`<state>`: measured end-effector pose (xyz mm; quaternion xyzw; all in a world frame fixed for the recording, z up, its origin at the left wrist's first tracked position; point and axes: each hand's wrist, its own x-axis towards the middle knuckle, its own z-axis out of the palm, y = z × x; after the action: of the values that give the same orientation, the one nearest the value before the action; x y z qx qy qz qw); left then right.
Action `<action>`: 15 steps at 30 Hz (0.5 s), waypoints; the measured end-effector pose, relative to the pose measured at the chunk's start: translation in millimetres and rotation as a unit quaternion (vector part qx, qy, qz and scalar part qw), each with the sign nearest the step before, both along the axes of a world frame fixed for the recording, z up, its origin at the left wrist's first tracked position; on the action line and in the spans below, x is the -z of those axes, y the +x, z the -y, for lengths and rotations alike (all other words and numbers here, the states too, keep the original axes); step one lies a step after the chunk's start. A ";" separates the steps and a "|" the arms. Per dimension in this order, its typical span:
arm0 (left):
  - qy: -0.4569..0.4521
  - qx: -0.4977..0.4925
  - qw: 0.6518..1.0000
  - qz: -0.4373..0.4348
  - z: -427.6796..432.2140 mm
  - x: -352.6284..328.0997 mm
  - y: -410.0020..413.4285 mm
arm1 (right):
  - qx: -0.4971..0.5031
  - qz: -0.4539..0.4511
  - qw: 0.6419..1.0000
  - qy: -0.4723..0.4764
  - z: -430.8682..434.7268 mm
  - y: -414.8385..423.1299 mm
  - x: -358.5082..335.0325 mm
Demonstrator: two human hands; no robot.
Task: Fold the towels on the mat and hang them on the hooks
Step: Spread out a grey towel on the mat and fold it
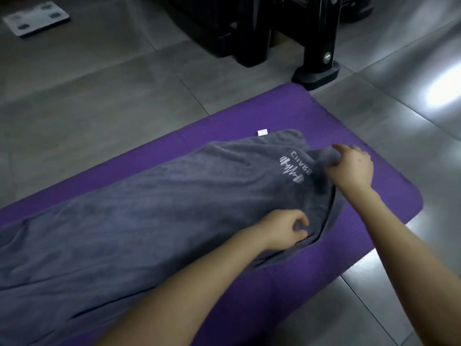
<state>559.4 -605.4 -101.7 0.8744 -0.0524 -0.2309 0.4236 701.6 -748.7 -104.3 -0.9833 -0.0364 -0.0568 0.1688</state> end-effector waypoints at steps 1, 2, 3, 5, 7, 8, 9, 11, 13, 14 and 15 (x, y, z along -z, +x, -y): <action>0.013 -0.003 1.000 0.006 -10.2 4.0 -7.3 | -0.003 0.016 1.000 -0.019 0.6 -9.0 6.0; 0.031 -0.008 0.999 0.014 -23.9 7.2 -16.5 | -0.019 0.032 0.999 -0.026 -3.6 -19.5 11.2; 0.054 -0.014 0.998 0.020 -40.2 9.4 -27.2 | -0.046 0.038 0.998 -0.014 -12.4 -32.2 14.9; 0.099 -0.027 0.994 0.026 -81.2 10.7 -53.3 | -0.131 0.028 0.990 0.053 -40.3 -62.7 25.3; 0.157 -0.037 0.987 0.012 -128.4 10.4 -84.0 | -0.216 -0.010 0.969 0.120 -75.5 -94.5 36.2; 0.191 -0.039 0.981 0.003 -151.6 7.7 -100.3 | -0.247 -0.038 0.957 0.145 -93.6 -109.4 41.2; 0.225 -0.038 0.974 -0.008 -173.1 4.0 -116.7 | -0.271 -0.075 0.946 0.162 -111.3 -124.7 42.2; 0.286 -0.032 0.957 -0.030 -213.0 -5.4 -150.1 | -0.306 -0.139 0.924 0.184 -143.6 -154.1 44.0; 0.329 -0.022 0.942 -0.058 -243.9 -18.6 -186.0 | -0.348 -0.166 0.904 0.187 -168.0 -183.4 49.9; 0.341 -0.020 0.937 -0.075 -257.0 -25.3 -205.5 | -0.375 -0.169 0.893 0.183 -178.4 -198.2 53.7; 0.346 -0.022 0.933 -0.091 -268.5 -30.8 -224.5 | -0.406 -0.172 0.881 0.173 -187.9 -213.1 56.5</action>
<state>334.9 -336.9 -70.9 0.9431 0.0891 -0.3036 0.1025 488.5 -560.8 -160.7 -0.8320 -0.3921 0.1815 0.3480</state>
